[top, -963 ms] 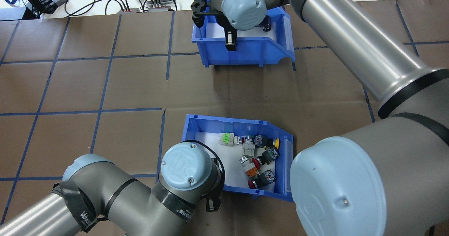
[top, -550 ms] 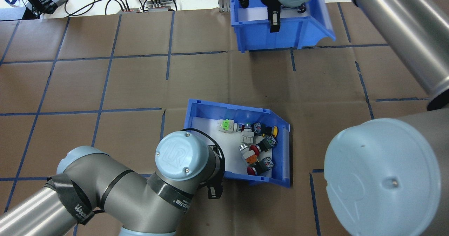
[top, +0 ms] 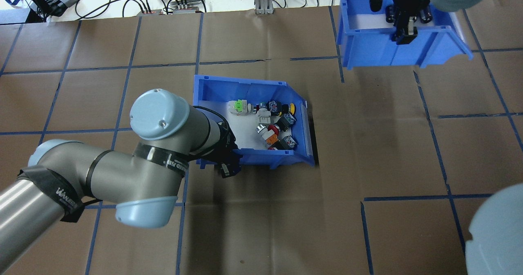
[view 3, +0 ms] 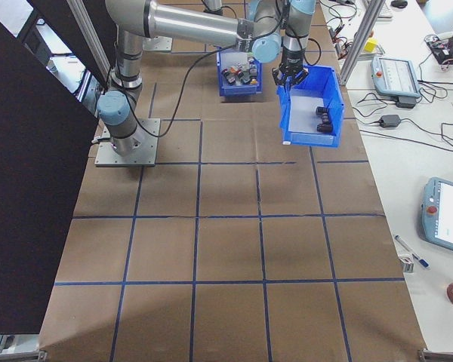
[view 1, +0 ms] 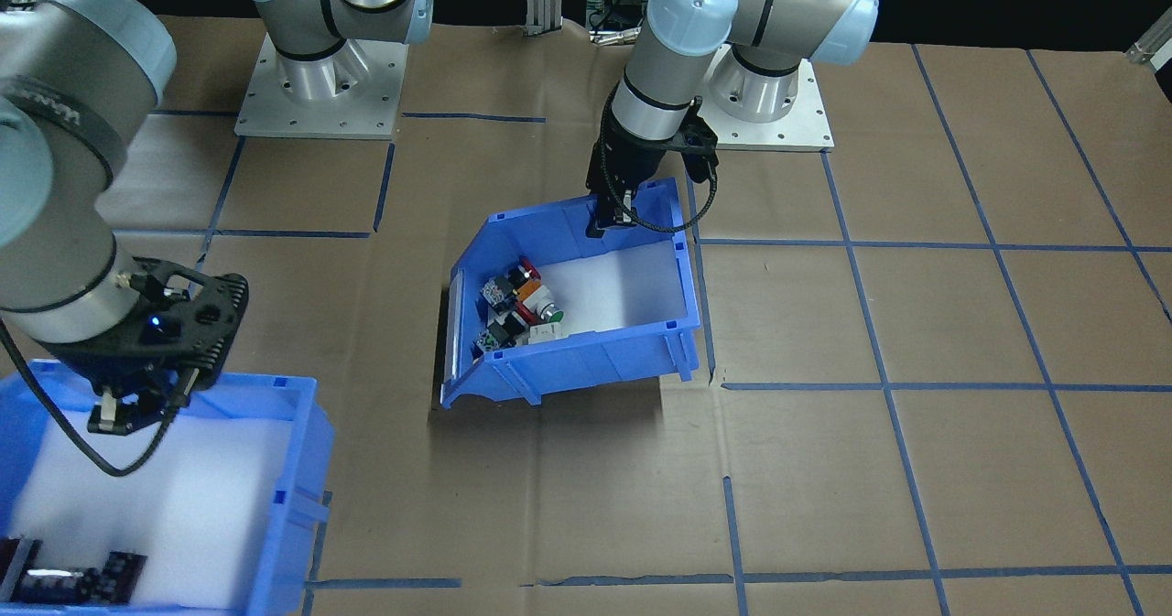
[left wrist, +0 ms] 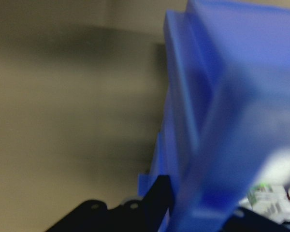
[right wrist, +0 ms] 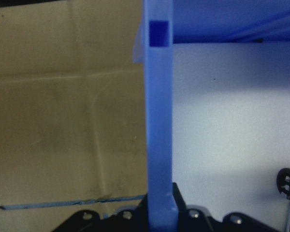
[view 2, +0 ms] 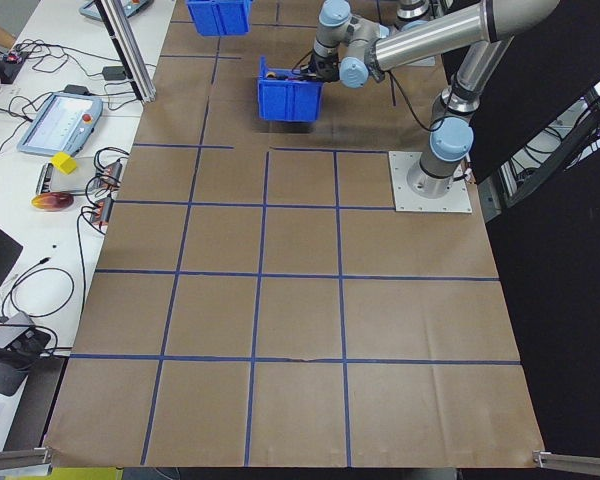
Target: Place button box in front
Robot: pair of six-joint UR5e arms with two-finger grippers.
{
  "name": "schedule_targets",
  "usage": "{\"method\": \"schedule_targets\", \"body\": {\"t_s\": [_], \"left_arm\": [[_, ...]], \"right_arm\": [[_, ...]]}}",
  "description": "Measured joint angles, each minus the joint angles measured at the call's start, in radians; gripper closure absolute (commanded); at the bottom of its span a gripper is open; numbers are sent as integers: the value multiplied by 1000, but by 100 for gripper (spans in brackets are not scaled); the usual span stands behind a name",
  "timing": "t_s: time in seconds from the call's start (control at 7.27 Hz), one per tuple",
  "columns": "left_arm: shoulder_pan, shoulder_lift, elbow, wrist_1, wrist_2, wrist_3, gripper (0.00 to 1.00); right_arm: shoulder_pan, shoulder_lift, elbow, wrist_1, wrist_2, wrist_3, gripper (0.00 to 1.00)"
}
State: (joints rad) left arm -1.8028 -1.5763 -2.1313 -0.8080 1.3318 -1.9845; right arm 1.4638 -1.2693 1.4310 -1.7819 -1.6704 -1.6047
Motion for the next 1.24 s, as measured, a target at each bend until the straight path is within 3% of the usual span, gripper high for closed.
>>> {"method": "schedule_targets", "body": {"t_s": [0.41,0.69,0.83,1.24], "left_arm": [[55,-225,267,8,-162,21,100],[61,-379,406,16,-293,81,100],[68,-426,435,17,-325,112,100],[89,-468,440,15,-333,128,100]], "right_arm": [[-70,-148,276,-179,5,-83,96],[-94,-181,362,-261,15,-128,96],[-109,-185,374,-271,28,-150,96],[-142,-186,382,-275,48,-189,96]]}}
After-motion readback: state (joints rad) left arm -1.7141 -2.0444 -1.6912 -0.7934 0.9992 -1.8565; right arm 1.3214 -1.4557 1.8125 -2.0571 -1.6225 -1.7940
